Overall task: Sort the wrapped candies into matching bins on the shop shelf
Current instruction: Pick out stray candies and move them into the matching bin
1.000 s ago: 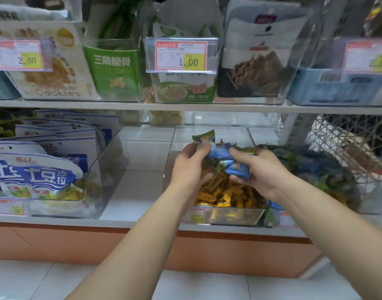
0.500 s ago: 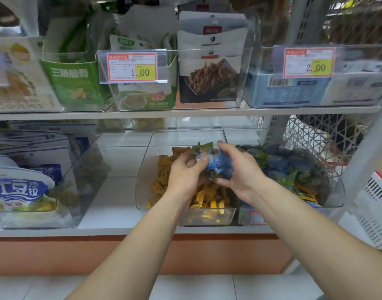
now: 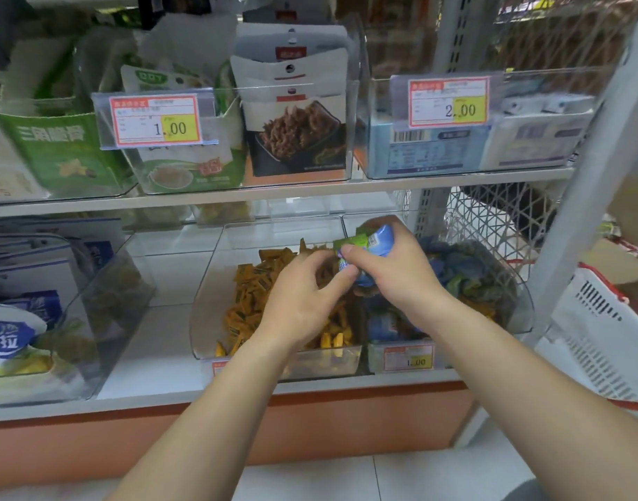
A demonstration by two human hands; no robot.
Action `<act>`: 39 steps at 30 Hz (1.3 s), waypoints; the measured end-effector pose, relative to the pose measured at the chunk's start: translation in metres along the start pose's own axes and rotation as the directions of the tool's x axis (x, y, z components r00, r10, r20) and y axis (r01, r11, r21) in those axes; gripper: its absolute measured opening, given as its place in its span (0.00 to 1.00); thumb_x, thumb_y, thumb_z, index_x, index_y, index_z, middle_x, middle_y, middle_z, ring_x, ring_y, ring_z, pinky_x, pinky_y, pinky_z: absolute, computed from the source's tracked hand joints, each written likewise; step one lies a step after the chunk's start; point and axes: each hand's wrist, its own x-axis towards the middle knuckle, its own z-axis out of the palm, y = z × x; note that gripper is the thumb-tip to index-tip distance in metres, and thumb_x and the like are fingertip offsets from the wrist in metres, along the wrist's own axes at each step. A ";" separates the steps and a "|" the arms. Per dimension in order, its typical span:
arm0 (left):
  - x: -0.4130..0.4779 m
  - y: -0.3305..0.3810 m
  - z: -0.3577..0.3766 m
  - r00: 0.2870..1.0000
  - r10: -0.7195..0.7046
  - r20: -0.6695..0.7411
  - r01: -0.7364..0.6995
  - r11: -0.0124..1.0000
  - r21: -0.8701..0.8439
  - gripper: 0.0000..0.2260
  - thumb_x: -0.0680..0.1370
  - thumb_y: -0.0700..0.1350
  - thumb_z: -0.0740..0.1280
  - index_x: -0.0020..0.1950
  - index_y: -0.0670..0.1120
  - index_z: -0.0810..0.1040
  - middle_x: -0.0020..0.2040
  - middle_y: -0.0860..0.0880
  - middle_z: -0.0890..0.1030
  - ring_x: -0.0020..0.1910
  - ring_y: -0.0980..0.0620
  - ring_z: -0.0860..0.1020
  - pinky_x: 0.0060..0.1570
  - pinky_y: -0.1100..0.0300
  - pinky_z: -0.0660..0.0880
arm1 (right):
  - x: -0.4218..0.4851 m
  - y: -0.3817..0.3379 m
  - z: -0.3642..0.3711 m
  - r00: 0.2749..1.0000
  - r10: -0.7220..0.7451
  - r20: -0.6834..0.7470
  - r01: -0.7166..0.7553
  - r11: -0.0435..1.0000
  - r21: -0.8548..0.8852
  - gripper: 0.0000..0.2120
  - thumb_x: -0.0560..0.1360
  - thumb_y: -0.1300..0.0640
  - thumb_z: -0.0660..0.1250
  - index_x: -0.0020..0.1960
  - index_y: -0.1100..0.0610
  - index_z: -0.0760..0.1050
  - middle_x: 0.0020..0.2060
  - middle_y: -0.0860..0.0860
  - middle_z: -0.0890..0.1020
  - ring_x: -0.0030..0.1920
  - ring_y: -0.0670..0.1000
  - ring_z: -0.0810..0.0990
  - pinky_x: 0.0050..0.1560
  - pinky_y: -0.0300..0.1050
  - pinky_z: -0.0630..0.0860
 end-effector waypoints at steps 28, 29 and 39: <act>-0.026 -0.104 -0.114 0.961 -0.253 -0.109 0.269 0.772 0.576 0.26 0.77 0.53 0.69 0.72 0.47 0.71 0.67 0.43 0.77 0.63 0.40 0.76 0.60 0.46 0.75 | 0.005 0.004 0.048 0.915 -0.171 0.365 0.391 0.598 -0.700 0.19 0.73 0.40 0.66 0.60 0.45 0.79 0.57 0.47 0.80 0.59 0.51 0.77 0.55 0.50 0.77; -0.031 -0.112 -0.117 0.946 -0.314 -0.083 0.309 0.792 0.527 0.25 0.77 0.53 0.69 0.72 0.46 0.71 0.66 0.44 0.78 0.62 0.42 0.77 0.60 0.48 0.75 | -0.001 0.005 0.063 0.887 -0.153 0.436 0.428 0.629 -0.649 0.18 0.74 0.41 0.66 0.60 0.45 0.79 0.56 0.45 0.81 0.58 0.49 0.77 0.55 0.49 0.77; -0.043 -0.132 -0.115 0.934 -0.358 0.019 0.333 0.886 0.322 0.19 0.78 0.51 0.66 0.68 0.49 0.77 0.56 0.47 0.83 0.56 0.47 0.80 0.56 0.53 0.76 | 0.010 0.041 0.169 0.567 0.256 0.783 0.479 0.671 -0.566 0.13 0.81 0.53 0.63 0.64 0.52 0.80 0.60 0.47 0.82 0.55 0.46 0.77 0.53 0.38 0.72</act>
